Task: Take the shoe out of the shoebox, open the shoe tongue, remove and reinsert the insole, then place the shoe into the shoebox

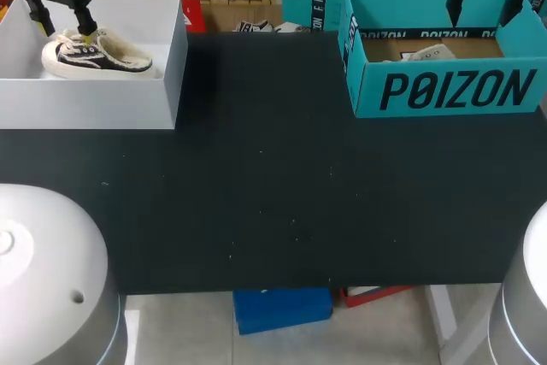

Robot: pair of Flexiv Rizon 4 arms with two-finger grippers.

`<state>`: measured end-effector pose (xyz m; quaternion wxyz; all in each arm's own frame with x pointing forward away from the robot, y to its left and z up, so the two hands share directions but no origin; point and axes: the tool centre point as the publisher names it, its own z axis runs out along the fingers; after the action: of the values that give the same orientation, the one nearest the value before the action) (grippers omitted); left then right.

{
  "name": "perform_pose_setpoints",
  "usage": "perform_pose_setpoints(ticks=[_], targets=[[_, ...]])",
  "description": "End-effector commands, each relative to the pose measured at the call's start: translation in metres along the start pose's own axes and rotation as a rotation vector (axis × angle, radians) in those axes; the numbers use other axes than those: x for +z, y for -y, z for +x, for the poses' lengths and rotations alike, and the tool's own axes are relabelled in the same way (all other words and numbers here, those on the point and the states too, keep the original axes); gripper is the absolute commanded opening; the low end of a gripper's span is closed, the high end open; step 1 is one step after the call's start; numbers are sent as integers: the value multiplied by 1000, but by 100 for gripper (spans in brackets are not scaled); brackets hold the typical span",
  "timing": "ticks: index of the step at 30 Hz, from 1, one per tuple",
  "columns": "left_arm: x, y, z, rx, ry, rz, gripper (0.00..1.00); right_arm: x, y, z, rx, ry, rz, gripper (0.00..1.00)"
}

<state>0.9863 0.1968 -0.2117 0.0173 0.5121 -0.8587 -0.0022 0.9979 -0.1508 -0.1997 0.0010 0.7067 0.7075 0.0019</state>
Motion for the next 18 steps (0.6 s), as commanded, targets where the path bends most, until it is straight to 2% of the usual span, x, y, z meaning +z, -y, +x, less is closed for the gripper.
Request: perform_pose_setpoints(ticks=[1,6,11,13,15,18], targets=[[12,29,-23,491,54,-160,100,0,-1,0,0,0,1,100],[28,55,-46,626,35,-169,100,0,-1,0,0,0,1,100],[44,77,-63,753,38,-145,100,0,-1,0,0,0,1,100],[48,85,-67,781,38,-140,100,0,-1,0,0,0,1,100],[53,96,-68,766,21,-95,100,0,-1,0,0,0,1,100],[53,96,-68,766,21,-95,100,0,-1,0,0,0,1,100]])
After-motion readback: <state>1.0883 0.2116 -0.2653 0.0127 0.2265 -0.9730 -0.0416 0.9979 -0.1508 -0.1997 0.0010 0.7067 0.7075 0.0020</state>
